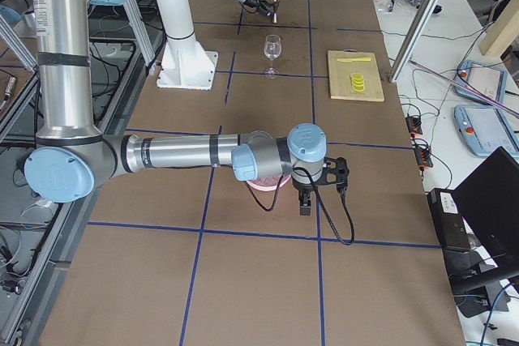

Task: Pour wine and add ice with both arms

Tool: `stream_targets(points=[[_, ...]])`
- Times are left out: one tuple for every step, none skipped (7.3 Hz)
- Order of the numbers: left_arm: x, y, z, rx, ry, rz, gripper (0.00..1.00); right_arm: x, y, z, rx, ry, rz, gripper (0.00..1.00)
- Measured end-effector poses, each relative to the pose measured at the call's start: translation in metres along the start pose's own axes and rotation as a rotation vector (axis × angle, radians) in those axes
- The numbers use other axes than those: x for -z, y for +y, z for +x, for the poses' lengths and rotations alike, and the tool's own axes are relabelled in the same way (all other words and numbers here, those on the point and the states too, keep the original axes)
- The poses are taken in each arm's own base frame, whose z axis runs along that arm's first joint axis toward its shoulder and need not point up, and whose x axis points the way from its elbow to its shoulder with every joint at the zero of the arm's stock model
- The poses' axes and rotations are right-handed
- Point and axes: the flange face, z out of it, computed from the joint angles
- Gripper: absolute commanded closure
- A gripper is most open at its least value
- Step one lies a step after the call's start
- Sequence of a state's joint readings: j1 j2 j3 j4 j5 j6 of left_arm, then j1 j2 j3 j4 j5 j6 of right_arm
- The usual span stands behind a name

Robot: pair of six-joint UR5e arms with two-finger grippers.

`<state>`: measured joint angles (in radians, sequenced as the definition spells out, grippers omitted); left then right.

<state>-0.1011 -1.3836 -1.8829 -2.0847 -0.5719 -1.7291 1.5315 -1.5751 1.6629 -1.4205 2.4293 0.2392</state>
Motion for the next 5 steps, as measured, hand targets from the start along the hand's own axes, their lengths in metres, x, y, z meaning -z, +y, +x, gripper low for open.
stream_targets(points=[[-0.0062, 0.0062, -0.0006, 0.003, -0.003, 0.032, 0.04, -0.0002, 0.0001, -0.0001, 0.0, 0.0, 0.0, 0.0], [-0.01, 0.0086, -0.0004, 0.003, -0.003, 0.063, 0.07, -0.0005, 0.0001, -0.0003, 0.0, 0.0, -0.001, 0.0], [-0.0124, 0.009, 0.0004, 0.002, -0.001, 0.089, 0.11, -0.0007, 0.0002, -0.0004, 0.001, -0.001, -0.002, 0.0], [-0.0144, 0.0086, 0.0003, 0.001, -0.002, 0.102, 0.15, -0.001, 0.0002, -0.0007, 0.001, -0.001, -0.002, 0.0], [-0.016, 0.0079, -0.0004, 0.001, -0.004, 0.11, 0.18, -0.0014, 0.0002, -0.0008, 0.001, -0.001, -0.003, 0.0]])
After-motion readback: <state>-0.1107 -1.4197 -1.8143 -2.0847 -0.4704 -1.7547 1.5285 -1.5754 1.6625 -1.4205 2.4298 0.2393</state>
